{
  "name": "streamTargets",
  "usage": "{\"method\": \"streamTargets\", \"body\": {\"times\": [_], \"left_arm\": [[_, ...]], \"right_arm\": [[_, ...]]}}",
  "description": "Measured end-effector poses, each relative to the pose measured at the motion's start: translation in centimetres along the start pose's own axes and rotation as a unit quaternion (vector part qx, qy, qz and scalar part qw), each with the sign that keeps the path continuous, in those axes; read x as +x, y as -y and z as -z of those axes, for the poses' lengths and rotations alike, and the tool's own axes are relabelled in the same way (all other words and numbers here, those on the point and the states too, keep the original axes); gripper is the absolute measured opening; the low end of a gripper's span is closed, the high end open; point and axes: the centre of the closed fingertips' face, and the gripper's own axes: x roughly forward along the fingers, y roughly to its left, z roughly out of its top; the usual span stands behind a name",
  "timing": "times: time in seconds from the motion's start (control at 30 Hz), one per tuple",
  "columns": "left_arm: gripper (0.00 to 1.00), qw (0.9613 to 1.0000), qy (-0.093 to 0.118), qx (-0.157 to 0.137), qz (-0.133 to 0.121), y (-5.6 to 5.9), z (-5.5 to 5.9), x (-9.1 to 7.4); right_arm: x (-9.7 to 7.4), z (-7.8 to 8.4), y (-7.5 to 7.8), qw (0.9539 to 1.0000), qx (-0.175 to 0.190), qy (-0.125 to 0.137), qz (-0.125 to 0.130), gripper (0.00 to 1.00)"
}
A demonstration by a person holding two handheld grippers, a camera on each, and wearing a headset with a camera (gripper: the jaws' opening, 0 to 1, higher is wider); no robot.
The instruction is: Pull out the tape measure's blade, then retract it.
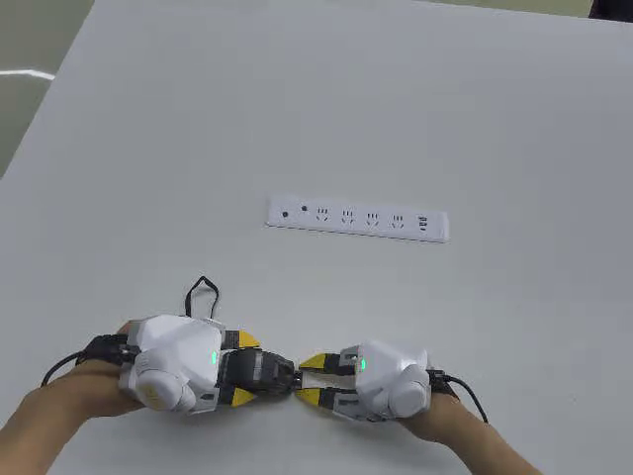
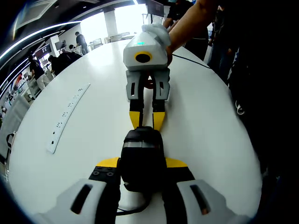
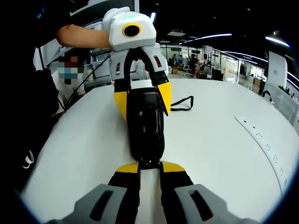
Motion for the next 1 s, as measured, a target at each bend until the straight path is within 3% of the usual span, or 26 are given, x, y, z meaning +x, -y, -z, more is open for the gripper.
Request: {"method": "streamTargets", "body": {"times": [0.23,0.53,1.0], "left_arm": [[0.30,1.0000,0.001,0.007,0.001,0.03,0.19,0.02],[0.30,0.9999,-0.002,0.012,0.002,0.05,0.25,-0.01],[0.30,1.0000,0.001,0.003,-0.002,-0.04,0.24,-0.28]], "right_arm": [[0.04,-0.09,-0.19,0.9999,-0.010,0.001,-0.012,0.14],[0.02,-0.07,-0.24,0.9999,-0.012,-0.008,-0.009,0.11],[-0.27,-0.59,-0.26,0.9999,-0.008,-0.002,-0.009,0.10]]}}
